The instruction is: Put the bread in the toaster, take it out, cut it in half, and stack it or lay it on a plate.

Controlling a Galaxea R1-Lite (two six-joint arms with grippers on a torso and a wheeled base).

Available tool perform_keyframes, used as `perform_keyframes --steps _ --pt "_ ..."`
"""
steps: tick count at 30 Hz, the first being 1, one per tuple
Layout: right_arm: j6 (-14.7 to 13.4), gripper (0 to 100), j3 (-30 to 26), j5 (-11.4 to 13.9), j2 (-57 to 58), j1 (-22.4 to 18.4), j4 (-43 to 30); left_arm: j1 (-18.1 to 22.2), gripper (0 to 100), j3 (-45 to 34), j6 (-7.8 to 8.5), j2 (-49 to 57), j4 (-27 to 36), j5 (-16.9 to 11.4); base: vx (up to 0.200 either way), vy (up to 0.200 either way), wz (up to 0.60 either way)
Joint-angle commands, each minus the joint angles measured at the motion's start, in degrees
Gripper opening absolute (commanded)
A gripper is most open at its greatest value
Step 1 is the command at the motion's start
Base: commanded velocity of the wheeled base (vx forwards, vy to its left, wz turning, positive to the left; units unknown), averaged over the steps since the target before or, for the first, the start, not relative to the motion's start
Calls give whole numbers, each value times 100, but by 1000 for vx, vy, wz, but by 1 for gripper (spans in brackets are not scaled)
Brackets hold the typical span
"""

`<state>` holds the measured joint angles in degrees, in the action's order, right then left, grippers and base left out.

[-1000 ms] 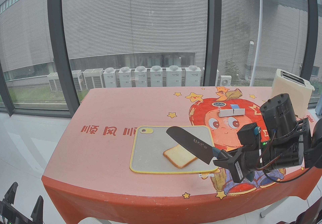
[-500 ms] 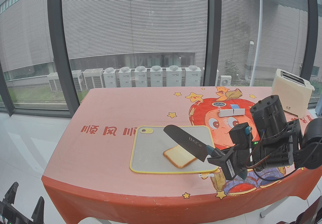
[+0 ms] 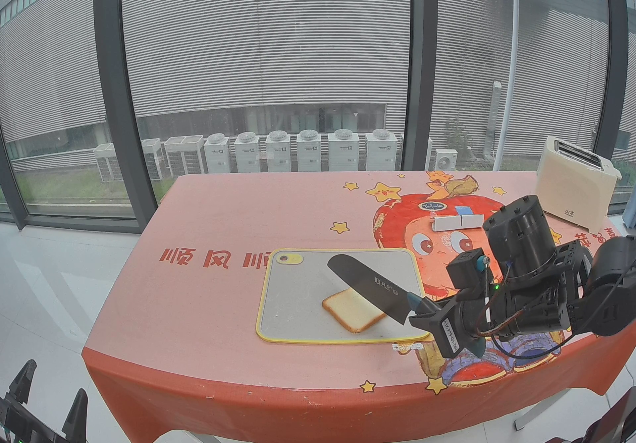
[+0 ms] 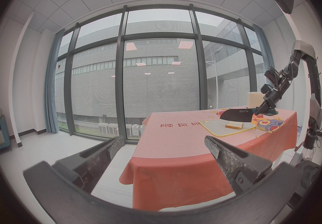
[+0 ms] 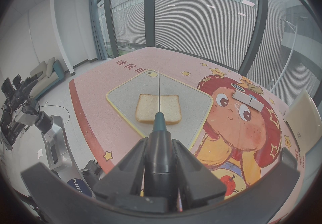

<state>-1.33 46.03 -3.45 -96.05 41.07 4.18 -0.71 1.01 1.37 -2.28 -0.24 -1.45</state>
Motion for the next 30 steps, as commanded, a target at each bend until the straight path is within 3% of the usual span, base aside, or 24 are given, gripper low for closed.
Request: perform_keyframes --steps 1,30 --pt "1 0 -6 -7 -37 15 4 0 100 -101 -5 -1 -2 4 0 0 0" --pt "10 0 -156 -103 -116 112 4 9 100 -101 -66 -1 -72 31 0 0 0"
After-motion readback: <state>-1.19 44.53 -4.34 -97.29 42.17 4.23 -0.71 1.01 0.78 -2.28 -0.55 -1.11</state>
